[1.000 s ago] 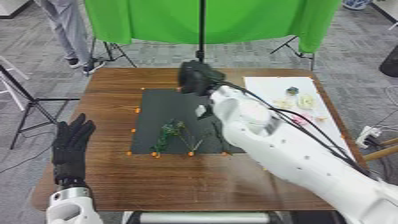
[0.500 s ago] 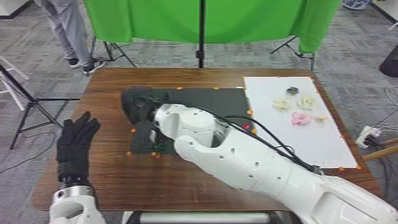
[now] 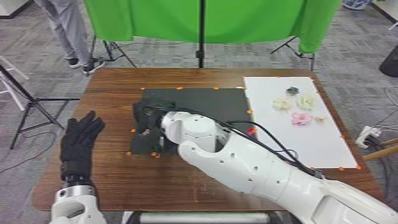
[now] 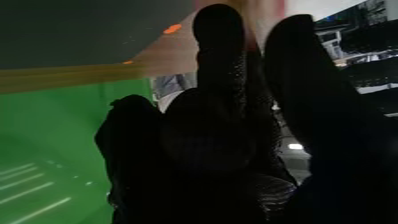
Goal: Arrange flowers
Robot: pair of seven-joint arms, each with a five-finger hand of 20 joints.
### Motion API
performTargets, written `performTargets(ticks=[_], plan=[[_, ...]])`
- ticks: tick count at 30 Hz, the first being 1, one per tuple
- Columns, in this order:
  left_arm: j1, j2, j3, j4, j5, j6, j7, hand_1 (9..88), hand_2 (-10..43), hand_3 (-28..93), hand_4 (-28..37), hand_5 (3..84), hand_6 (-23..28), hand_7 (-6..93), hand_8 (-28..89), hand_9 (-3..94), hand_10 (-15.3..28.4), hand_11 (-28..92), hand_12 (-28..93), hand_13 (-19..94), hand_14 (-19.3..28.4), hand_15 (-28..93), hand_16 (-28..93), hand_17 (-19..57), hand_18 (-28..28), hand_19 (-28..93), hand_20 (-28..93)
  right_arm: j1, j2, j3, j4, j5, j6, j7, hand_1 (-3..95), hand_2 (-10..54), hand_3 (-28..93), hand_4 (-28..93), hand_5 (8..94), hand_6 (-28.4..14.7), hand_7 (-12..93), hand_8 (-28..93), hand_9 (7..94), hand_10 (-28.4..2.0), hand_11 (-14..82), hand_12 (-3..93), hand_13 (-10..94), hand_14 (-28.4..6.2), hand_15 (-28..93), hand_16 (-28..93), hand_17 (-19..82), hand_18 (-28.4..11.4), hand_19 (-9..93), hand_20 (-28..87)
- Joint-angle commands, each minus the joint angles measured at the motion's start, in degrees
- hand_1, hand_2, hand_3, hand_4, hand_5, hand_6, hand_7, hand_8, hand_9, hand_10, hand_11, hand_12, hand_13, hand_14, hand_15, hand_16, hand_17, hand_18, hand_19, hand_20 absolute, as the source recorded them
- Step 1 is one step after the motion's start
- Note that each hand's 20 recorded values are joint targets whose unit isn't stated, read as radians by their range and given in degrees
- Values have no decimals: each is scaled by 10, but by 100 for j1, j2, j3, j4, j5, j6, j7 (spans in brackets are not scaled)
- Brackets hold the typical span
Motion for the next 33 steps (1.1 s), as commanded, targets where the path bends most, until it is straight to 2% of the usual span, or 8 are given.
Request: performTargets(ticks=[1,8,14,15,19,20,26,33], plan=[[53,-15,57,39,26,-104,-91,157,217,588,-283,439,73,86,-70,412,143,183,68,311,156,239,-52,64,101,101,178,-17,77,54,-52,-124,-125,35,449,-95,662,-220,669,5,209,-95,791,-117,305,327,892,-17,650,350,690,-91,932,611],[81,-35,47,19,42,-118,-123,157,209,592,-283,438,73,86,-69,412,142,185,71,313,157,242,-52,63,101,101,178,8,247,210,-265,-164,84,-13,419,-95,676,-232,624,9,179,-94,792,-127,349,277,893,-20,644,349,691,-93,932,608],[198,-76,-66,23,-8,-106,-76,160,203,594,-283,438,73,85,-69,412,142,185,72,316,159,247,-52,64,102,101,177,-17,1224,901,-1351,245,889,213,399,-95,682,-233,613,9,176,-90,791,-127,356,278,891,-24,637,349,686,-98,932,603],[236,-108,-113,34,-129,-84,-36,165,203,589,-283,438,72,86,-69,412,142,186,73,317,160,247,-53,66,103,103,179,-45,1430,1059,-1523,336,879,240,397,-95,683,-231,615,8,176,-90,790,-128,355,278,891,-24,636,349,686,-98,932,603],[320,-195,-229,122,-964,161,186,171,207,582,-283,443,69,92,-69,421,143,188,74,325,160,251,-53,70,105,111,183,-308,2096,1674,-2092,430,945,474,396,-95,679,-223,617,7,175,-89,774,-132,338,273,885,-25,635,350,679,-100,932,606],[350,-220,-275,122,-1051,173,172,172,207,582,-283,444,69,92,-70,422,143,189,74,327,160,253,-53,70,105,111,183,-424,2174,1865,-2205,430,890,522,396,-95,677,-221,618,5,173,-89,771,-133,332,272,882,-27,636,351,676,-100,932,608],[444,-214,-389,92,-988,232,132,159,211,600,-283,446,68,96,-71,427,142,192,74,329,161,255,-55,72,105,112,184,-701,2517,2137,-2592,732,838,475,321,-95,664,-156,629,-1,162,-83,769,-142,303,266,872,-41,640,348,660,-113,932,616],[416,-217,-394,75,-959,193,123,159,210,606,-283,448,69,94,-71,427,142,192,73,329,160,255,-56,73,104,109,184,-458,2265,1748,-2735,1052,-23,-56,279,-8,715,-87,626,-3,144,-81,819,-138,351,279,867,-54,643,343,646,-127,932,619]])
